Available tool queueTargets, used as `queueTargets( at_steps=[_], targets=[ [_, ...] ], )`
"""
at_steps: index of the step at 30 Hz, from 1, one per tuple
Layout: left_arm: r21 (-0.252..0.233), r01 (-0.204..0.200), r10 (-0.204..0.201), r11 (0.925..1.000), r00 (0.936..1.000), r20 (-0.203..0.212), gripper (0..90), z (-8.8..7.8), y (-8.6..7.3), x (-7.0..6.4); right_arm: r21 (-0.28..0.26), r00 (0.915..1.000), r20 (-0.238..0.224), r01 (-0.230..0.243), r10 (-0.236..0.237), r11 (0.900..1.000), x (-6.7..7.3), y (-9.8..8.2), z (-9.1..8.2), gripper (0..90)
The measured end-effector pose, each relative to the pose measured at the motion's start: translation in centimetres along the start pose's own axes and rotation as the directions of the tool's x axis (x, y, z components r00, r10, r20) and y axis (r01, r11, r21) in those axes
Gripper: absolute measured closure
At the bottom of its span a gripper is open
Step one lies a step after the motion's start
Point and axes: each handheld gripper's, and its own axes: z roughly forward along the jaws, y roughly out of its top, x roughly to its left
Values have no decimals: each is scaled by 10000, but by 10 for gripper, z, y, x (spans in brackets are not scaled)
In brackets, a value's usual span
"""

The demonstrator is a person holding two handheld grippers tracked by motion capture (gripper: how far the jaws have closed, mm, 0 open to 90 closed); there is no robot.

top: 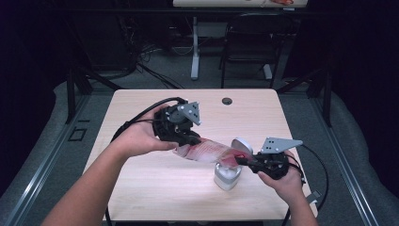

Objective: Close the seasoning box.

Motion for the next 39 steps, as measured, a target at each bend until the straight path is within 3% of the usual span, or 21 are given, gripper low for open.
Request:
queueTargets(
  at_steps=[6,12,22,25,39],
  targets=[
    [-364,439,-438,9984,9990,34,818,2,-25,2,-101,9999,-9,164,-164,9998,6,6,2,891],
    [-419,708,-705,9966,9975,77,802,7,-45,2,-325,9996,-59,260,-262,9991,11,11,3,887],
    [-489,837,-835,9953,9965,70,814,9,-59,4,-682,10000,-71,-39,34,9977,8,9,6,822],
    [-566,910,-908,9942,9959,61,814,10,-62,4,-767,9992,-297,-279,256,9967,5,5,8,811],
    [-708,1253,-1238,9896,9920,250,814,15,-78,7,-605,9958,-609,-724,687,9955,-4,-9,20,798]
  ],
)
